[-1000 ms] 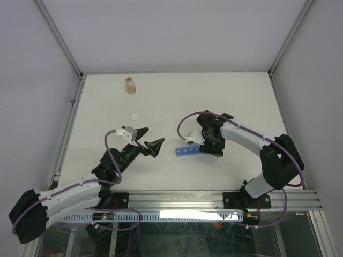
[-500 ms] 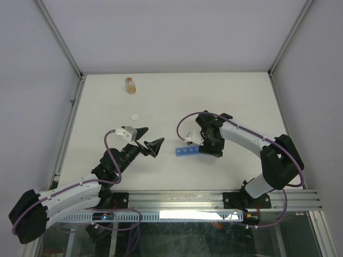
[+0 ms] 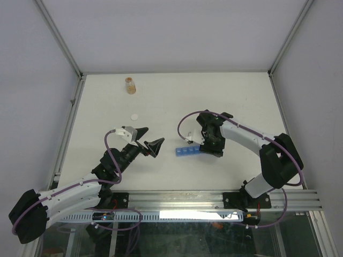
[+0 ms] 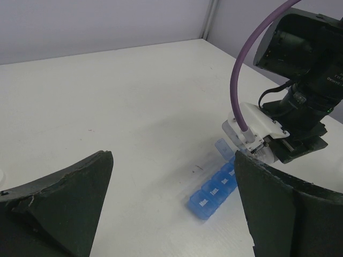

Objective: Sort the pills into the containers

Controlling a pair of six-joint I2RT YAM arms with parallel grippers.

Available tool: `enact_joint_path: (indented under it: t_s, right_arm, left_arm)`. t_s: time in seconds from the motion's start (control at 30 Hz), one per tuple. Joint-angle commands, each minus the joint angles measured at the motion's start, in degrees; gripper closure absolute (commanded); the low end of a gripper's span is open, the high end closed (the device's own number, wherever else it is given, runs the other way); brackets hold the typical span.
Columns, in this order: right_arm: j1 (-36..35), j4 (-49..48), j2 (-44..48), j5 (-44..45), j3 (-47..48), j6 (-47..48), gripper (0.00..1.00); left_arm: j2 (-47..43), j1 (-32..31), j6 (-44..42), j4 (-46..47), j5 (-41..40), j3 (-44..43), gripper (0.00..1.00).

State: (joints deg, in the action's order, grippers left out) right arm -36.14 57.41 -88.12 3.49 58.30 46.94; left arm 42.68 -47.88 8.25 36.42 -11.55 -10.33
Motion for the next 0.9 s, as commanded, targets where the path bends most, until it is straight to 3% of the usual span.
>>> enact_joint_path:
  t_s: [0.0,0.1,0.2,0.3,0.37,0.47,0.53,0.63,0.7,0.8,0.87]
  right_arm:
    - [-0.7,-1.8,2.3,-0.3,0.5,0.4,1.00]
    - [-0.6,2.0,0.0,-1.5,2.5,-1.1,1.00]
    - [-0.6,-3.6,2.7,1.4,-1.2,1.1,1.00]
    - [-0.9,2.1,0.2,-2.9,2.9,-1.2,1.00]
    - [-0.6,-3.5,2.8,0.2,-0.5,0.9,1.00]
    - [-0.5,2.1,0.2,-3.6,3.0,-1.2,1.00]
    - [-0.1,-3.3,2.5,0.5,-0.7,0.7,1.00]
    - [-0.9,2.1,1.0,-3.7,3.2,-1.5,1.00]
    - [-0.2,-3.6,3.1,0.2,-0.9,1.0,1.00]
    - [-0.2,2.1,0.3,-3.1,2.8,-1.2,1.00]
    - [-0.5,-3.3,3.0,0.3,-0.7,0.5,1.00]
  left_arm:
    - [-0.4,0.8,-0.3,2.7,1.3,0.2,0.01]
    - [-0.4,0.7,-0.4,2.6,1.6,0.1,0.01]
    - [-0.5,0.8,-0.4,2.8,1.4,0.2,0.01]
    - [-0.6,0.8,-0.4,2.6,1.6,0.2,0.01]
    - [-0.7,0.9,-0.3,2.9,1.3,0.4,0.01]
    - [-0.6,0.8,-0.4,2.6,1.7,0.3,0.01]
    - [-0.7,0.8,-0.3,2.9,1.4,0.4,0.01]
    - [-0.6,0.9,-0.4,2.7,1.7,0.3,0.01]
    - [-0.5,0.9,-0.3,2.9,1.5,0.3,0.01]
    - [-0.5,0.9,-0.4,2.6,1.8,0.2,0.01]
    - [-0.7,0.9,-0.3,2.9,1.5,0.5,0.01]
